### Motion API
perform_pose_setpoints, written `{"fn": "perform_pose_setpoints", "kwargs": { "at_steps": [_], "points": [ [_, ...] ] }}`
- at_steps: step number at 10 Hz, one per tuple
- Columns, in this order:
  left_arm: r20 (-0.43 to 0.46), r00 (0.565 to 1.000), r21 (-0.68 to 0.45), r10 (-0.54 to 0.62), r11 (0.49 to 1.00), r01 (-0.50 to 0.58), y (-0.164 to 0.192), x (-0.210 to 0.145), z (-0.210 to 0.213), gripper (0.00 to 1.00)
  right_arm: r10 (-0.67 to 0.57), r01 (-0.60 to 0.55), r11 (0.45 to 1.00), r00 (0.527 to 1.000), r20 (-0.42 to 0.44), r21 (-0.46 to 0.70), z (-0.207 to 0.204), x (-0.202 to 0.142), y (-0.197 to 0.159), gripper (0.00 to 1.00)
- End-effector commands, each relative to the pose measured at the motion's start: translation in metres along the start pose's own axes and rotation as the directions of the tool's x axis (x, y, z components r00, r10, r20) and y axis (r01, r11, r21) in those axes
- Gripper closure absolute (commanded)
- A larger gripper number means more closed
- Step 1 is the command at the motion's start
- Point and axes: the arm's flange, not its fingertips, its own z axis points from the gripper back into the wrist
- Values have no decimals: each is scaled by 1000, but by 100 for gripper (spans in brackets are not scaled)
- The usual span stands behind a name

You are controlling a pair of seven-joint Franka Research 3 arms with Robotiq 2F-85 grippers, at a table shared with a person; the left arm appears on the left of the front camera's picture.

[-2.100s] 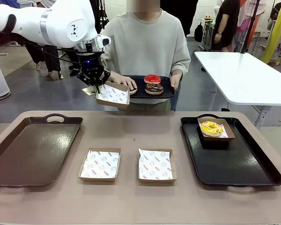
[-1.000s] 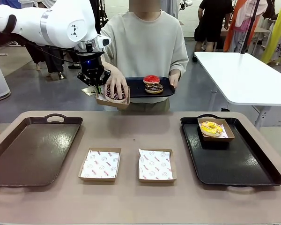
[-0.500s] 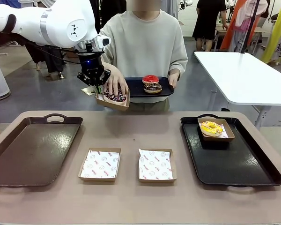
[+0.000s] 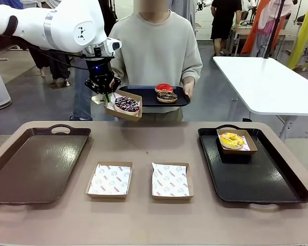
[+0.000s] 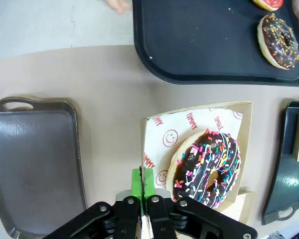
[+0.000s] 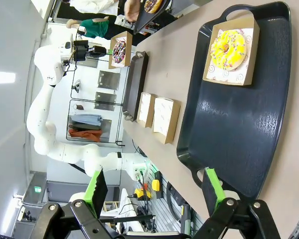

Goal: Individually package the donuts and arrange them on the tray.
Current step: Place the picked Paper togo box on the Handle tray while simultaneously picking up another Paper togo box from the table with the other hand.

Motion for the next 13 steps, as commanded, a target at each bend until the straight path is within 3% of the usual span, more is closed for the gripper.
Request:
{"fn": "perform_pose_setpoints", "kwargs": {
  "at_steps": [1, 7, 8, 10, 13],
  "points": [
    [5, 1000, -2, -1, 1000, 1, 0, 1, 1, 100, -2, 2, 1000, 1000, -9, -12, 0, -1, 2, 0],
    [0, 1000, 0, 0, 1000, 0, 0, 0, 0, 99, 0, 0, 1000, 1000, 0, 0, 0, 0, 0, 0],
    [-21, 1000, -29, -8, 1000, 7, 10, 0, -2, 99, 1, -4, 999, 997, -71, -43, -14, 10, 10, 0],
    [-27, 998, -60, -48, 997, 47, 36, -8, -1, 99, -36, 22, 993, 992, -119, -116, -49, 43, 39, 0],
    [-17, 1000, -103, -16, 995, 14, 95, -34, 8, 99, -77, 24, 974, 970, -230, -224, -113, 83, 88, 0]
  ]
}}
